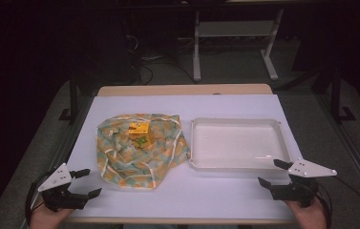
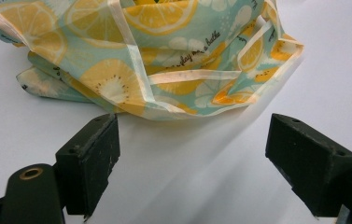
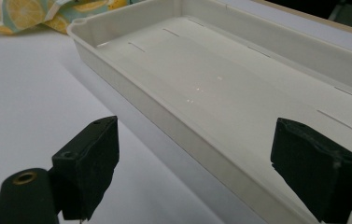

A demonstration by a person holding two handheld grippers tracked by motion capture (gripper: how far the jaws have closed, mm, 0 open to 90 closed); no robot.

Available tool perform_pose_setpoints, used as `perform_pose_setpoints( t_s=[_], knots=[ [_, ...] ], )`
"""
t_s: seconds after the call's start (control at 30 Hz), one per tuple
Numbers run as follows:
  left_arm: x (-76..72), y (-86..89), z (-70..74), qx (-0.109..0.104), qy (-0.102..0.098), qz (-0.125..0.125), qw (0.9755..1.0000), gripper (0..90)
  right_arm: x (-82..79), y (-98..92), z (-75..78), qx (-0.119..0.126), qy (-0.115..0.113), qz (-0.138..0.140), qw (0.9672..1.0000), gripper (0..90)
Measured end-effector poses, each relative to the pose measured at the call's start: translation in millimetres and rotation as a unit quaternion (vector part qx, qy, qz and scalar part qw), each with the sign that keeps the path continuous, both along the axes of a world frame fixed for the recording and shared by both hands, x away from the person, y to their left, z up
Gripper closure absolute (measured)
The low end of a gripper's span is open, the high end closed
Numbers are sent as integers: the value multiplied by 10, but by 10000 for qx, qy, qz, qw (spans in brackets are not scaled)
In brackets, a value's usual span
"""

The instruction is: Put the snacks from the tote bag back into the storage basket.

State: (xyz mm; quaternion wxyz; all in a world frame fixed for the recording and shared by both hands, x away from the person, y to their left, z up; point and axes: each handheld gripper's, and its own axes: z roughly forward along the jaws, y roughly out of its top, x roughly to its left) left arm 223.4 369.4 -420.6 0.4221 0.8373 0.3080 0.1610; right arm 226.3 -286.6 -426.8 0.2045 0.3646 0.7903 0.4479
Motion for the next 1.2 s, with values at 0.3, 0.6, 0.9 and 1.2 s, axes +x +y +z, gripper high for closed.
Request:
perform_pose_setpoints(
  t_s=[0.3,0.6,0.9,1.2],
  knots=[
    [47,-71,130,31,68,-83,9999,173,71,11,-30,64,11,93,9999,144],
    [227,-197,399,209,38,-541,9983,197,62,2,4,80,38,184,9998,151],
    [652,-390,662,457,122,-933,9945,189,108,91,57,-125,95,355,9992,151],
    [1042,-568,860,620,196,-1166,9911,178,115,90,57,-240,112,369,9990,151]
  ],
)
